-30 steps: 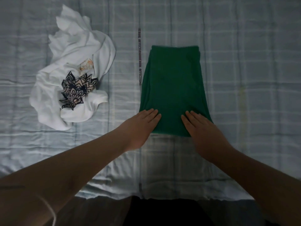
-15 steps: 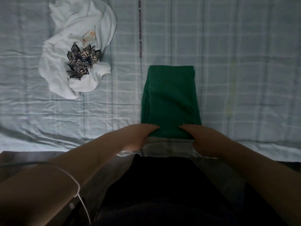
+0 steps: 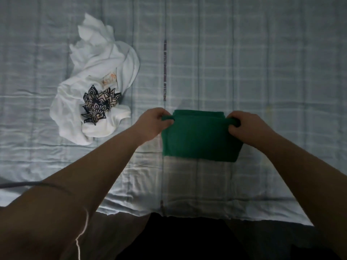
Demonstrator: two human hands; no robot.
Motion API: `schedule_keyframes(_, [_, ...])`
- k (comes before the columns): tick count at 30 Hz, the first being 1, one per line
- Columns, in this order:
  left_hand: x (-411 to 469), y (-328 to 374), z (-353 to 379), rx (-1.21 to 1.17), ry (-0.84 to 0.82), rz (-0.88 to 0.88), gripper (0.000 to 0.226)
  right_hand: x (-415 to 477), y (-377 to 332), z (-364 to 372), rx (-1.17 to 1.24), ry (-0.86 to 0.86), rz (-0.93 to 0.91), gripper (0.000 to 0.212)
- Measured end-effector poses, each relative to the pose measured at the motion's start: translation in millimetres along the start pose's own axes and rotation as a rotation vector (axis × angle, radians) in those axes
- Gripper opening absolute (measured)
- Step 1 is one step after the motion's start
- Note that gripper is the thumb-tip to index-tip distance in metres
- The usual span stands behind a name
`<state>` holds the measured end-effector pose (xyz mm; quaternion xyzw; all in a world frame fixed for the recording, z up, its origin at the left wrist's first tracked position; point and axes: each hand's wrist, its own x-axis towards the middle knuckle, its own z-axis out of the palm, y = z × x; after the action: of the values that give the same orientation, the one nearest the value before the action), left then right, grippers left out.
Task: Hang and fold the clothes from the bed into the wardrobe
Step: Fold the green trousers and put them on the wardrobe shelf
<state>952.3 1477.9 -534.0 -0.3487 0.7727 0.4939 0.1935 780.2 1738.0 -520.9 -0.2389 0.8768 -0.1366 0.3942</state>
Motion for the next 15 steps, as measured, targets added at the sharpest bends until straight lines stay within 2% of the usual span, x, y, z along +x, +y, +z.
schedule_keyframes(2, [23, -4, 7, -0.045, 0.065, -0.055, 0.015, 24, 7, 5, 0.008, 0.049, 0.024, 0.019])
schedule_keyframes(6, [51, -18, 25, 0.021, 0.200, -0.086, 0.017, 57, 25, 22, 0.026, 0.140, 0.097, 0.022])
schedule_keyframes(11, [60, -32, 44, -0.016, 0.281, -0.112, 0.025, 64, 39, 45, 0.065, 0.186, 0.140, 0.031])
schedule_keyframes(13, [55, -30, 46, -0.034, 0.286, -0.083, 0.034, 56, 37, 50, 0.112, 0.270, 0.150, 0.038])
schedule_keyframes(15, [42, -25, 48, 0.087, 0.354, 0.049, 0.044, 41, 30, 54, 0.112, 0.431, 0.076, 0.041])
